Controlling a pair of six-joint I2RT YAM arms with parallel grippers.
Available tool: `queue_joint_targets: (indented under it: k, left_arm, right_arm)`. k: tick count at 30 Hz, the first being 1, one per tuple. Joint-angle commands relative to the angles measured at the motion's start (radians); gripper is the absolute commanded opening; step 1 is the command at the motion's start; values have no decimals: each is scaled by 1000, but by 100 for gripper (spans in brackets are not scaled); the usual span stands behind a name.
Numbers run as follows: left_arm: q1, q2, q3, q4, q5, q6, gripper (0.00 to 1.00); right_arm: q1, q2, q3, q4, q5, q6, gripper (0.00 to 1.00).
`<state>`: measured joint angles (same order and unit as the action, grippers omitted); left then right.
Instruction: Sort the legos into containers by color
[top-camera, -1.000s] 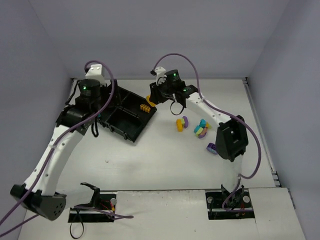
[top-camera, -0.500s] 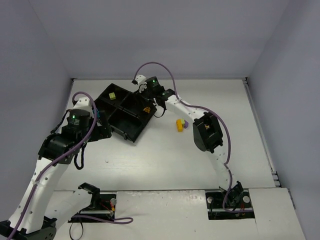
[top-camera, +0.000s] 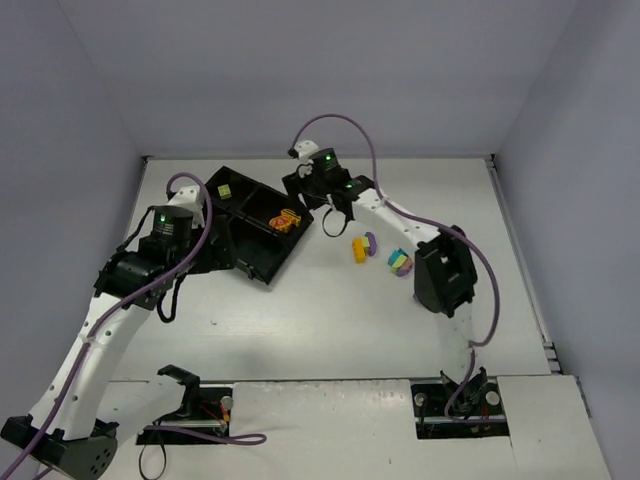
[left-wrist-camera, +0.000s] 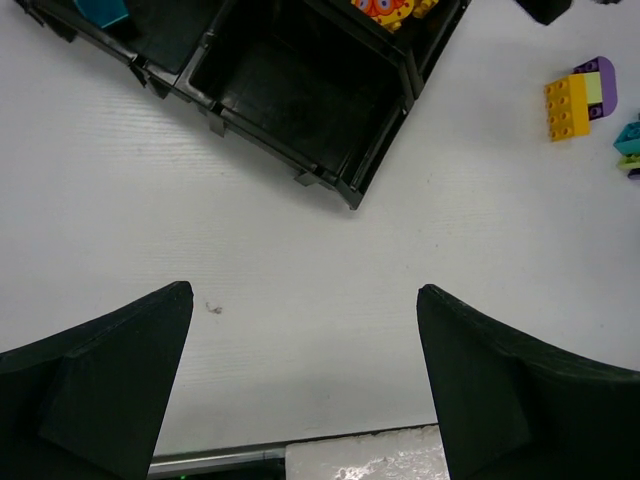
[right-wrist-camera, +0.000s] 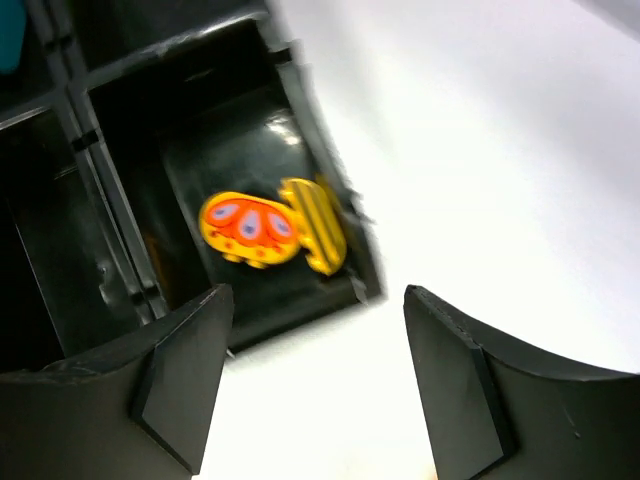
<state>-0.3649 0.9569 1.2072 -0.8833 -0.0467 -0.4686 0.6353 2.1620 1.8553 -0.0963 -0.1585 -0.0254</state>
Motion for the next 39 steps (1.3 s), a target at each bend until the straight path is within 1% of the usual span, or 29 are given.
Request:
queue_joint_targets:
  k: [1,2,4,5,7,8,10,12,13,15,18,19,21,25,26,27,33,36,39]
  left_arm:
    - [6,20,32,110,65,47,87]
    - [4,37,35,119,97,48,87]
    - [0,54,35,148,126,48,87]
    - [-2,72,35,159,139,47,87]
    - [-8,88,35,187,168,42,87]
    - [-12,103,35,194,171,41,87]
    - [-25,126,41,213,180,42,87]
    - [-34,141,52,224,186,45,87]
    - [-40,155,54,225,188,47,87]
    - [-45,166,67,227,191,56,87]
    - [-49,187,78,225,196,64,87]
    - [-48,189,81,224,192,64,87]
    - [-49,192,87,213,185,62,87]
    - [-48,186,91,198,189,53,87]
    - [-48,186,89,196,191,53,87]
    - [-49,177,86,193,194,51,87]
    - [-48,141,54,185,209,51,87]
    - [-48,125,37,187,217,50,87]
    - [-48,114,20,188,217,53,87]
  right_arm:
    - [-72,-233,-120,55,103,103,65]
    - [-89,-302,-160,56,111,119,65]
    - [-136,-375,-243,52,151,169,65]
    - [-154,-445,-327,47,155,188,65]
    - [-201,-513,-411,18,226,237,65]
    - [-218,-574,-486,4,244,252,65]
    - [-256,-654,-583,-60,311,315,69]
    - [-272,-701,-646,-115,364,373,72]
    - [-285,-746,-675,-131,373,390,77]
    - [-293,-784,-754,-175,382,427,82]
    - [-306,-855,-835,-233,396,510,83]
    - [-312,-866,-853,-249,410,568,84]
    - [-319,-890,-915,-282,409,620,88]
    - [-347,-935,-1039,-304,387,764,94]
    - [-352,-935,-1039,-304,390,783,94]
    - [-355,-938,-1070,-306,392,800,96]
    - [-385,-965,-1156,-309,430,883,96]
    - [-413,-952,-1173,-307,412,884,96]
    - [-416,-930,-1179,-298,412,880,94]
